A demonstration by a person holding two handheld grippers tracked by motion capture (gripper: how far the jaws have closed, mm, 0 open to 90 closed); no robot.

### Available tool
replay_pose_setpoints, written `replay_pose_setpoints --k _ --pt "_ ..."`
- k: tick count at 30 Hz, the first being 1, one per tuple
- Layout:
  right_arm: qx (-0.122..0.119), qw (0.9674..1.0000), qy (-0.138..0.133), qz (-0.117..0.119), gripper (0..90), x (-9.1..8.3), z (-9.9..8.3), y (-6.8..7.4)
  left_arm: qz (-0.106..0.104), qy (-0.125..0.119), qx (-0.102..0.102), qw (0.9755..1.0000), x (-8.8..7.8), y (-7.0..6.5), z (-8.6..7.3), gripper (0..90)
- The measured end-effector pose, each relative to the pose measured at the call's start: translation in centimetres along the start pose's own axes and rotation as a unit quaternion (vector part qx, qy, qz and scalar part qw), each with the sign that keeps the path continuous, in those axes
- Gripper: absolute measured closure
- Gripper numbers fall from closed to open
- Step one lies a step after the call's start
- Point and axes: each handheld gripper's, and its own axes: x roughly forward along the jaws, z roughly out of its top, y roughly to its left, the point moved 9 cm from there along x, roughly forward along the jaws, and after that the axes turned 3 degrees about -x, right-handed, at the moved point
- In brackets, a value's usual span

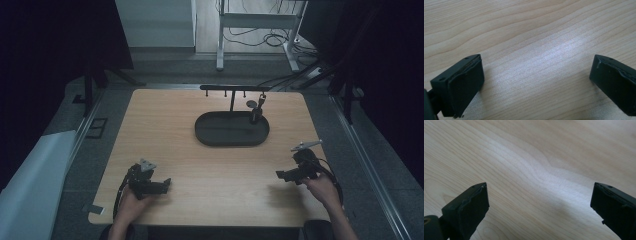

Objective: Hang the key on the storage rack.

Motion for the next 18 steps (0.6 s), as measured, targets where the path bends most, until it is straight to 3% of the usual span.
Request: replay_pose_setpoints --k 10,18 --pt "0.015 0.9998 -0.01 -0.002 1.9 2.3 -1.8 0.8 0.0 0.0 0.0 1.0 0.0 0.0 0.0 0.0" --pt "-0.001 0.9997 -0.023 -0.01 0.7 3.3 -2.3 1.4 0.0 0.0 0.0 1.0 0.0 0.0 0.0 0.0"
